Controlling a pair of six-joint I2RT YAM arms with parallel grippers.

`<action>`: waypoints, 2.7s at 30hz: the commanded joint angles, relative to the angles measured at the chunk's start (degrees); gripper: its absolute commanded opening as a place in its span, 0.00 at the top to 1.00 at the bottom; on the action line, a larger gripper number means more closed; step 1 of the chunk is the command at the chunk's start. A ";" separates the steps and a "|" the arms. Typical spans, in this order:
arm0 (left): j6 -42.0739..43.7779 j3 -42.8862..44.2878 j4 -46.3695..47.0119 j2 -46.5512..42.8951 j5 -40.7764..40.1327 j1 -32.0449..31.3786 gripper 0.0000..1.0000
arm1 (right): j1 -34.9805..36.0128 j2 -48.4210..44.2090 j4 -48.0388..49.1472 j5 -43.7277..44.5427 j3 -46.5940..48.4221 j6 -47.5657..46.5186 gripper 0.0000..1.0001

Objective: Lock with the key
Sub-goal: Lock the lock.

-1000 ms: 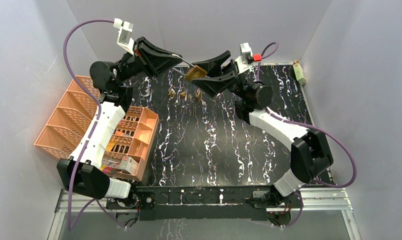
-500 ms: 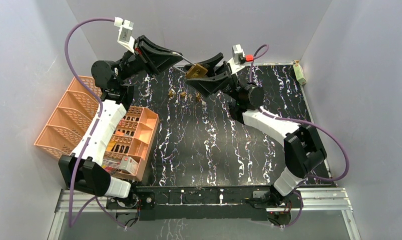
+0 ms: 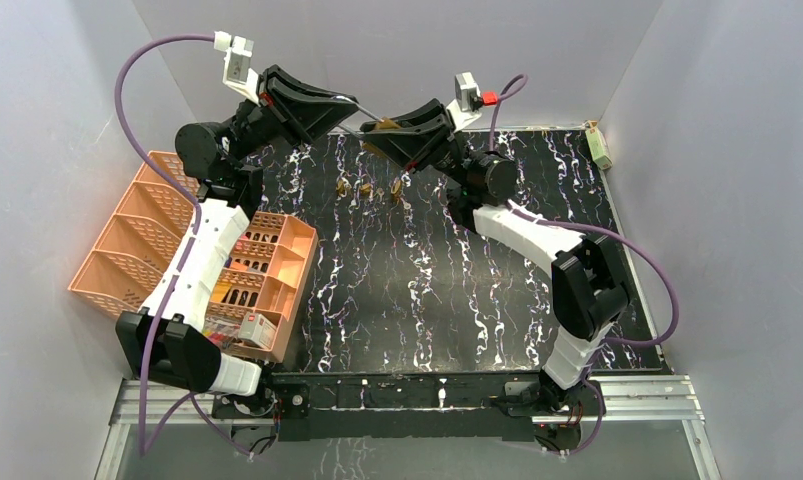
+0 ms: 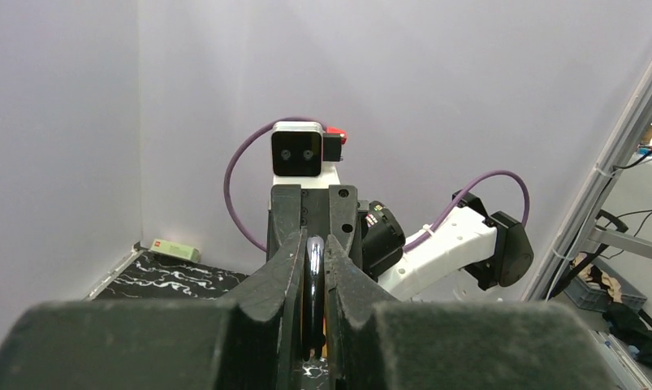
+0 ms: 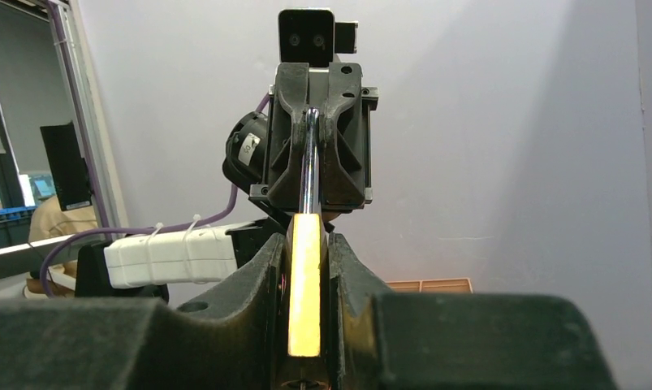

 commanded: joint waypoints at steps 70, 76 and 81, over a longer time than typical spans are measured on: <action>-10.39 -1.07 10.27 -0.12 24.29 -2.57 1.00 | -9.32 1.69 -16.72 -44.05 28.44 20.24 1.00; -15.25 -1.65 16.22 1.57 24.25 -4.93 1.00 | -9.10 1.84 -15.89 -41.65 28.13 19.40 1.00; -16.91 -2.59 18.28 2.28 23.92 -6.30 1.00 | -9.10 0.92 -17.46 -39.59 27.24 15.86 1.00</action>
